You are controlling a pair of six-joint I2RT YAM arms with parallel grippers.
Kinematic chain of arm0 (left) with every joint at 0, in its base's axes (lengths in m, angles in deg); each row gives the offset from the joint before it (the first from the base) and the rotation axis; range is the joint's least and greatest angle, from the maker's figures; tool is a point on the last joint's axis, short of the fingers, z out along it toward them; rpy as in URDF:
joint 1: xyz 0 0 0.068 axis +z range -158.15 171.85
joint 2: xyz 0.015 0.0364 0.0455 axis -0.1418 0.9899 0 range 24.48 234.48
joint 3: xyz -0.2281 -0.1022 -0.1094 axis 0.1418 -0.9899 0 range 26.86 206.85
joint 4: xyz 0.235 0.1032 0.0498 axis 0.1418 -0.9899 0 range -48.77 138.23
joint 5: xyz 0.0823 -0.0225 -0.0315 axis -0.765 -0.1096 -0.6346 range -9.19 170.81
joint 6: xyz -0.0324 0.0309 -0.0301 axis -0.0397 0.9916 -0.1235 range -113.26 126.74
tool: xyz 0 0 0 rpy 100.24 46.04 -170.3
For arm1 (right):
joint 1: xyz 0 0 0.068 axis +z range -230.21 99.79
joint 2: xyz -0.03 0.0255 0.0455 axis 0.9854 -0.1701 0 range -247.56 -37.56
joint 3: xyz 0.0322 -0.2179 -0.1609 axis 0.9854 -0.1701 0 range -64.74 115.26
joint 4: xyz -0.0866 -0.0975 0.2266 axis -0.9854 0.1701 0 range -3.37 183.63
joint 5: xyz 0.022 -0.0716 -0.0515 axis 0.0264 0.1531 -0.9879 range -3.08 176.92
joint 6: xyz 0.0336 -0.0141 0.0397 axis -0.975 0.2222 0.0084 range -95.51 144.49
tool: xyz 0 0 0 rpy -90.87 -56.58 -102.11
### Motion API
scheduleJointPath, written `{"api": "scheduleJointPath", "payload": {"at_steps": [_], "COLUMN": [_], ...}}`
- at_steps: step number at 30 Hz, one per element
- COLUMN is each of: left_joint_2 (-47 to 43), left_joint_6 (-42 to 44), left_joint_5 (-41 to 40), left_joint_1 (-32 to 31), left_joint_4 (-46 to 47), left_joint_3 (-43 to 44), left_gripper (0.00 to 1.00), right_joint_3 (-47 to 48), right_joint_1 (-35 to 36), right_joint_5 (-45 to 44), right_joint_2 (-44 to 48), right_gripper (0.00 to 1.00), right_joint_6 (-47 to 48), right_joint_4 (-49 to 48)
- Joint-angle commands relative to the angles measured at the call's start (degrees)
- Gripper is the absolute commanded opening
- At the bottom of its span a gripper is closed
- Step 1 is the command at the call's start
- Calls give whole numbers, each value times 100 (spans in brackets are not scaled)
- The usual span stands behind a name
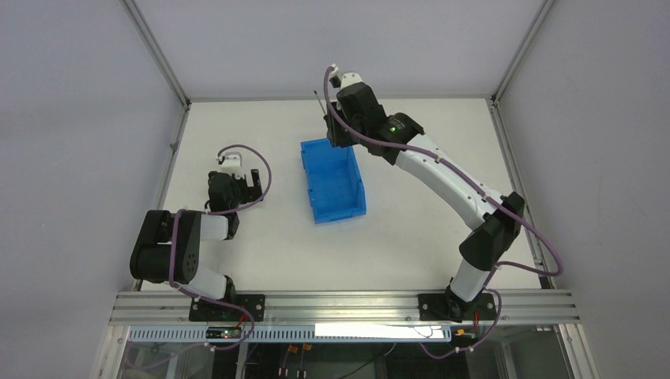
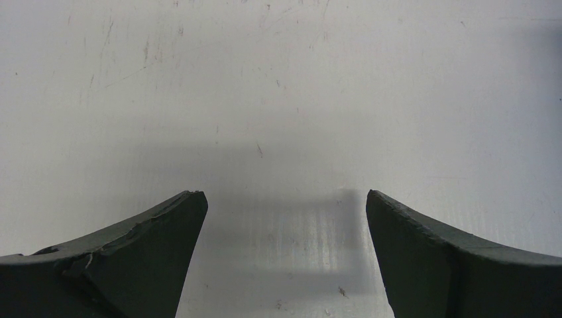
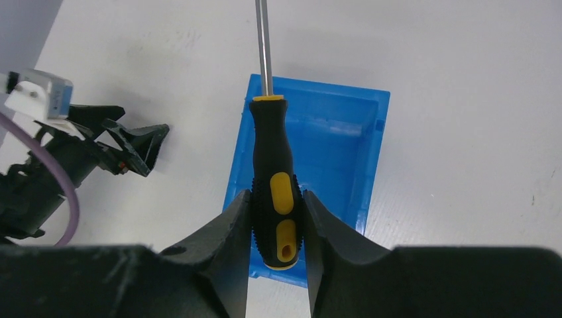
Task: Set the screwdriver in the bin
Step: Place the screwdriver in the bin.
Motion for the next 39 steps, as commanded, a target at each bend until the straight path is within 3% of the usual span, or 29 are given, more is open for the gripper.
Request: {"api": "scheduleJointPath", "payload": {"at_steps": [1, 13, 32, 39], "left_joint_2": [-61, -61, -61, -63], "left_joint_6": [-43, -41, -39, -44], "left_joint_5": [123, 142, 147, 149], "left_joint_1": [46, 55, 64, 64], "left_joint_4": [177, 181, 184, 185], "left_joint_3": [93, 93, 85, 85], "left_gripper": [100, 100, 100, 100], "right_joint_3": [-736, -2335, -3235, -3275], "right_joint_1": [61, 232, 475, 475], "right_joint_5": [-329, -568, -623, -628], "right_joint_2": [261, 207, -699, -1153], "right_gripper": [7, 6, 7, 13], "right_joint_6": [-284, -538, -878, -919], "right_joint_4": [-907, -2001, -2736, -2913]}}
